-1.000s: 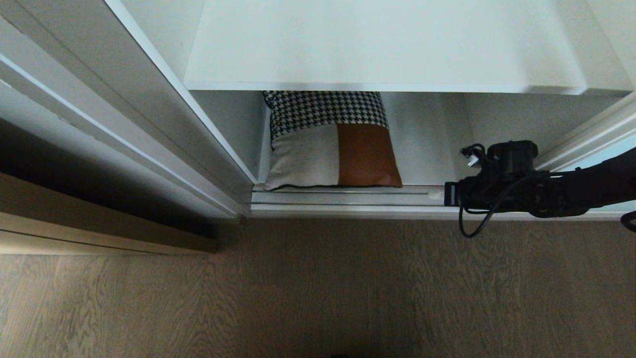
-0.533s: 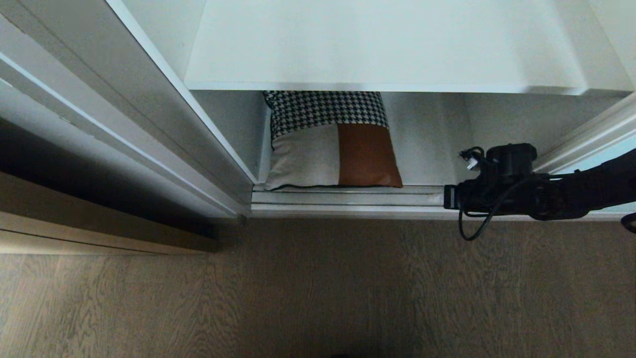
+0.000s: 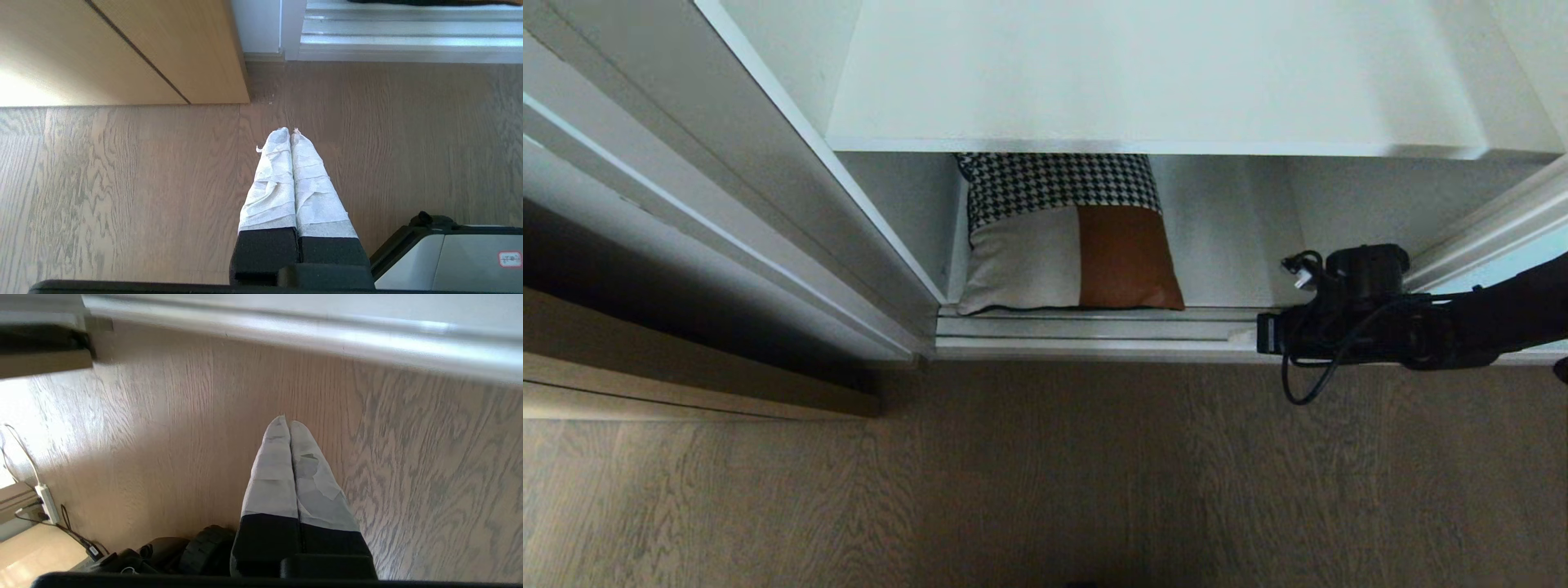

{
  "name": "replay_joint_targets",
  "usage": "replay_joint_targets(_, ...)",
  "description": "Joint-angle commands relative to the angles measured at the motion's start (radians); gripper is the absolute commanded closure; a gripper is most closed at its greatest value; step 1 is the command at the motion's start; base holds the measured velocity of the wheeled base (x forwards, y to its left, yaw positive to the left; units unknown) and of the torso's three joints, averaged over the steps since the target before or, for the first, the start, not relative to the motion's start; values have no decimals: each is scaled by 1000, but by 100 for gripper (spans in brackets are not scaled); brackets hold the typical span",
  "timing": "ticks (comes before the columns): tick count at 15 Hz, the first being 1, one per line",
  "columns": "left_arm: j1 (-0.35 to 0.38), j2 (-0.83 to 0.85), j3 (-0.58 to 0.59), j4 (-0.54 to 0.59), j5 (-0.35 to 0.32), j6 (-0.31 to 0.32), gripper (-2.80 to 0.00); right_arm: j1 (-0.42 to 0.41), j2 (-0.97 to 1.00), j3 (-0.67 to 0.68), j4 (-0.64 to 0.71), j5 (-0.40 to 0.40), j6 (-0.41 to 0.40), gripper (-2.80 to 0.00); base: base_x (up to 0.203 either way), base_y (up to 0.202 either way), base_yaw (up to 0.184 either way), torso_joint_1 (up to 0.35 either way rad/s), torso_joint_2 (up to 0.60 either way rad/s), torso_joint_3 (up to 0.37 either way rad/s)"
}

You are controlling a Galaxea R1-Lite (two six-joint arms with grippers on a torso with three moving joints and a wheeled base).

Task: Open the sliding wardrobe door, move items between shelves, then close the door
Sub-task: Place the pillow on the higher shelf

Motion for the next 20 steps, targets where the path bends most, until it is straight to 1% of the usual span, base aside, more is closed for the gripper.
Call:
replay_joint_targets(1, 0, 0, 2, -1, -1, 0, 0, 2, 8, -9, -2, 3, 2, 0, 128, 0, 1, -7, 5, -2)
replay_joint_targets(6, 0, 0, 2, -1, -1, -1, 0, 7, 20, -9, -2, 9, 2, 0, 186, 0, 1, 2, 1, 2)
replay_joint_targets(9, 0, 0, 2, -1, -1, -1, 0, 13, 32, -12, -5, 11, 15, 0, 20, 0, 0, 6, 1, 2)
replay_joint_targets(11, 0, 0, 2, -1, -1, -1, 0, 13, 45, -13, -22, 31, 20, 0, 0, 0, 0, 0, 0, 0)
replay_joint_targets(13, 0, 0, 2, -1, -3, -1, 0, 13, 62, -37, -18, 34, 24, 0, 0, 0, 0, 0, 0, 0)
replay_joint_targets(17, 0, 0, 2, -1, -1, -1, 0, 2, 99, -51, -28, 43, 71, 0, 0, 0, 0, 0, 0, 0)
replay_joint_targets(18, 0, 0, 2, -1, -1, -1, 0, 0, 107, -55, -28, 47, 80, -280, 0, 0, 0, 0, 0, 0)
replay_joint_targets(20, 0, 0, 2, -1, -1, -1, 0, -11, 116, -59, -36, 98, 102, -280, 0, 0, 0, 0, 0, 0)
